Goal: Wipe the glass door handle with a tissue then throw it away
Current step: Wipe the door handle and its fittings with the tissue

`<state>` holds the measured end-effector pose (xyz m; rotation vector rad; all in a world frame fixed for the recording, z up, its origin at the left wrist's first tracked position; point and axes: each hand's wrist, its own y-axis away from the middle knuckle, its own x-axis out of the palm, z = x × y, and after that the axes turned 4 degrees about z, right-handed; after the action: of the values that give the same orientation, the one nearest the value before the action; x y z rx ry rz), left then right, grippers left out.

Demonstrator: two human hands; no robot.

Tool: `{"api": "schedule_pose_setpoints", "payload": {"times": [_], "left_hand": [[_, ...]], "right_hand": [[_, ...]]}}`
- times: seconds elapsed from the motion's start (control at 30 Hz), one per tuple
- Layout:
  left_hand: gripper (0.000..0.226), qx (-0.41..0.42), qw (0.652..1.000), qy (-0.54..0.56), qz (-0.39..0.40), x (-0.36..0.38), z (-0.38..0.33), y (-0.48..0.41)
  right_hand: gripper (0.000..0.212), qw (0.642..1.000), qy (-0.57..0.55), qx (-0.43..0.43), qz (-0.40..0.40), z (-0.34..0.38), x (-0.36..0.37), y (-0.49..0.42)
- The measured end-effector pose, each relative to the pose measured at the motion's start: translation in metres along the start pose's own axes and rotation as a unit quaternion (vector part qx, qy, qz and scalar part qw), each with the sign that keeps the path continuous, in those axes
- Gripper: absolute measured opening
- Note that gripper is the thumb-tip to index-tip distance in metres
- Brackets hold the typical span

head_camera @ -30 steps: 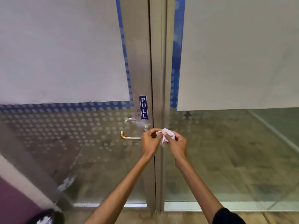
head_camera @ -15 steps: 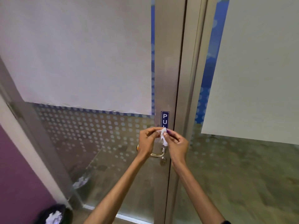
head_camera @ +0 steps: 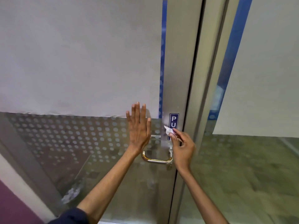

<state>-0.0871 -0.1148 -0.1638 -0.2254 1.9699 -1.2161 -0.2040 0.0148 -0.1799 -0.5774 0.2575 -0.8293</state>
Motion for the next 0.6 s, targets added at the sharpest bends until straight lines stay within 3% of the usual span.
{"api": "schedule_pose_setpoints", "payload": {"times": [0.13,0.33,0.6], "left_hand": [[0.059,0.014,1.000,-0.009,0.006,0.013,0.011,-0.009],[0.059,0.009,0.999,-0.013,-0.037,0.024,0.013,-0.012],[0.060,0.007,0.997,0.000,-0.077,0.035,0.013,-0.013]], "right_hand": [[0.016,0.995,0.078,-0.060,0.001,-0.005,0.011,-0.009],[0.022,0.983,0.143,-0.115,-0.010,-0.024,0.023,-0.023],[0.021,0.987,0.110,-0.103,-0.061,-0.029,0.033,-0.025]]}}
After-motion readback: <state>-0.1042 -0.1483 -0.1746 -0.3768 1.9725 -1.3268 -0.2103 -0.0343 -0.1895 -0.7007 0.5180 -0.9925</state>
